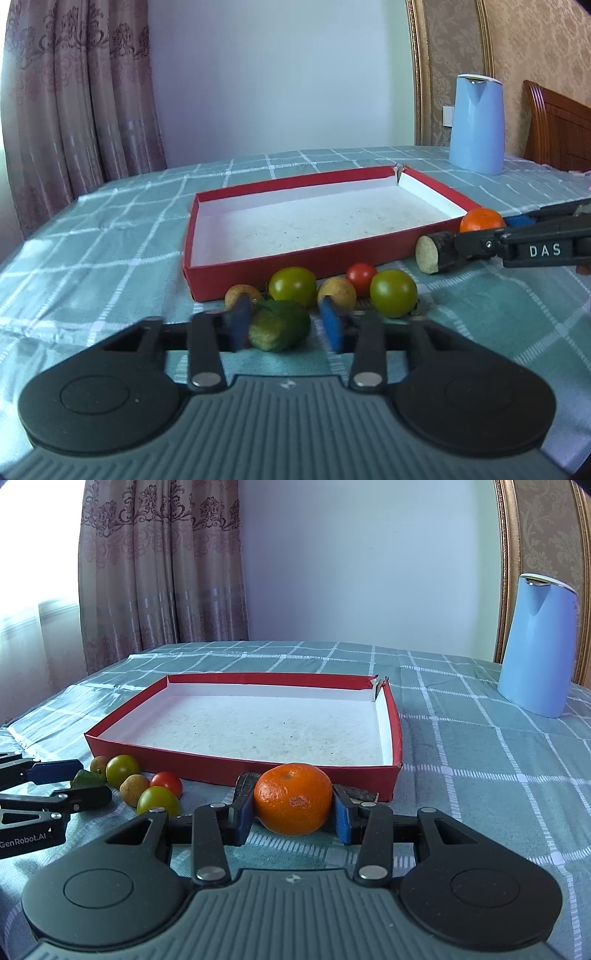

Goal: Organize fruits

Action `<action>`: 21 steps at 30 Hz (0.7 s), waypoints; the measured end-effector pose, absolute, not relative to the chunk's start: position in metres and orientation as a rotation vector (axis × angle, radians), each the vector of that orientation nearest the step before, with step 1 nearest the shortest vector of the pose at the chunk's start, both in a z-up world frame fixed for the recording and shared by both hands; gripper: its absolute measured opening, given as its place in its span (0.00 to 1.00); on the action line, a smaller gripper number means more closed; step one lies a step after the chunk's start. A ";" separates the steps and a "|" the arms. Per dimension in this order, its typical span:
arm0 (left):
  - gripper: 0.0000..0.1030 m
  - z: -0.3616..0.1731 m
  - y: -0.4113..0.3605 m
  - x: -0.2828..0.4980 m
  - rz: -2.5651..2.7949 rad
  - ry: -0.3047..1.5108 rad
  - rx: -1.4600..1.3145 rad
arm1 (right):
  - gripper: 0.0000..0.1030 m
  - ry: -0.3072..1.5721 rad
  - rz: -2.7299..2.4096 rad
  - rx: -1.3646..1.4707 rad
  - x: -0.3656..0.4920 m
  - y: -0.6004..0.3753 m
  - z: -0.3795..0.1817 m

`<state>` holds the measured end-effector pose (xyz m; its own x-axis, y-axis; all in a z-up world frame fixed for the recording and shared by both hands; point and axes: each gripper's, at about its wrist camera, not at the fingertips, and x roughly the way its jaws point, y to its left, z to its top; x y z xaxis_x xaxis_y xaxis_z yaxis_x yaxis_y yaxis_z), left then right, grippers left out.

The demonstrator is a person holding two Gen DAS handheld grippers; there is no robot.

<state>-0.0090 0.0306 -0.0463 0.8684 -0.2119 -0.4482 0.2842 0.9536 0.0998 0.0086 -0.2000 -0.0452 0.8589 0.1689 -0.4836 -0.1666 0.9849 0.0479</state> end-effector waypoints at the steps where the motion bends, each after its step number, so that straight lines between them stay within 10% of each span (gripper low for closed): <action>1: 0.24 -0.046 0.030 -0.011 -0.260 0.442 0.177 | 0.41 0.508 0.177 0.005 0.009 -0.200 -0.045; 17: 0.00 -0.027 0.051 -0.006 -0.301 0.427 0.115 | 0.41 0.474 0.190 -0.003 0.011 -0.206 -0.027; 19: 0.06 -0.029 0.055 -0.012 -0.300 0.420 0.102 | 0.41 0.471 0.197 -0.001 0.010 -0.206 -0.027; 21: 0.45 -0.030 0.058 -0.017 -0.332 0.424 0.087 | 0.41 0.481 0.203 0.007 0.012 -0.205 -0.030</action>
<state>-0.0167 0.0578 -0.0305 0.8586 -0.2978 -0.4173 0.3337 0.9426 0.0138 0.0117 -0.2053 -0.0296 0.8667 0.1951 -0.4591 -0.1919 0.9799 0.0540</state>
